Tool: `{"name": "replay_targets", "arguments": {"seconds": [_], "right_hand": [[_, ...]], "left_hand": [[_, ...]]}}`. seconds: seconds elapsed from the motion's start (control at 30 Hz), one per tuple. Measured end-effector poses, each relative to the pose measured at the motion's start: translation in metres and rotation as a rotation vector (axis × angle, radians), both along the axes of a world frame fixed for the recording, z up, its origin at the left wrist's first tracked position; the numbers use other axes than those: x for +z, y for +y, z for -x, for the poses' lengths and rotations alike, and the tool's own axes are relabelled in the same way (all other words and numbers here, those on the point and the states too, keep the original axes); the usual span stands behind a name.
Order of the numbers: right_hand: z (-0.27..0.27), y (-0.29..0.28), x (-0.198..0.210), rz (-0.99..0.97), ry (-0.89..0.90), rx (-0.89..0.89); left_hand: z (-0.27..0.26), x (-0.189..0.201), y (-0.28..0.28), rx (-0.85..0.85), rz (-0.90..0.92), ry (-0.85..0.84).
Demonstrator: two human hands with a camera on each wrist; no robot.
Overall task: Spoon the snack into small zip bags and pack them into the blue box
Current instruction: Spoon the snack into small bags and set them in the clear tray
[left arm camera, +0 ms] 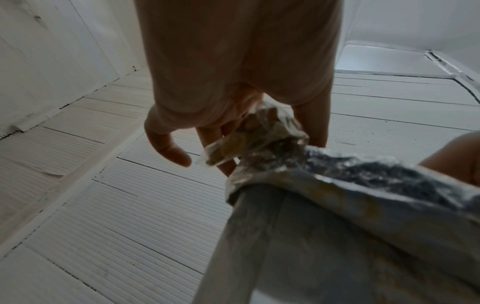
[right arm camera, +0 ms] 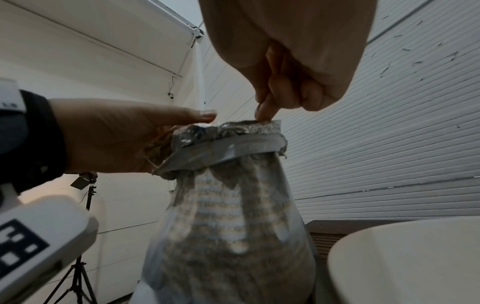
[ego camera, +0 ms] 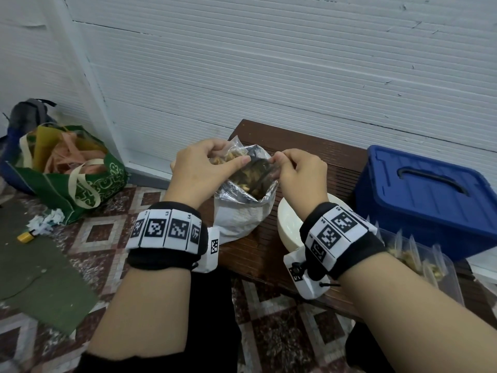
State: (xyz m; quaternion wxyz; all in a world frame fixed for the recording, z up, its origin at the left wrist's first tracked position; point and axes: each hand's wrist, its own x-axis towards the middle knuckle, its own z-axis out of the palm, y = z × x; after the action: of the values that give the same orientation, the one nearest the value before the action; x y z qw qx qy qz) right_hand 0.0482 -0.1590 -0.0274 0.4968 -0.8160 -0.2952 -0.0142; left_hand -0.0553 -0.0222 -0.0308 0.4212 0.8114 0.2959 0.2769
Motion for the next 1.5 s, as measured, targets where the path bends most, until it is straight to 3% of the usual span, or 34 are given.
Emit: {"name": "replay_targets", "arguments": {"seconds": [0.23,0.5,0.87,1.5], "right_hand": [[-0.011,-0.005,0.01,-0.092,0.102,-0.183],[-0.031,-0.016,0.037,-0.159,0.092,-0.328],[-0.051,-0.022,0.074,-0.217,0.049,-0.35],[-0.043,0.0,0.062,-0.169,0.12,-0.222]], "left_hand": [[0.003,0.006,-0.004,0.001,0.008,-0.007],[0.009,0.011,0.0,0.007,-0.015,0.018],[0.008,0.013,-0.003,-0.052,-0.053,0.106],[0.003,0.006,-0.005,-0.086,-0.043,0.079]]}}
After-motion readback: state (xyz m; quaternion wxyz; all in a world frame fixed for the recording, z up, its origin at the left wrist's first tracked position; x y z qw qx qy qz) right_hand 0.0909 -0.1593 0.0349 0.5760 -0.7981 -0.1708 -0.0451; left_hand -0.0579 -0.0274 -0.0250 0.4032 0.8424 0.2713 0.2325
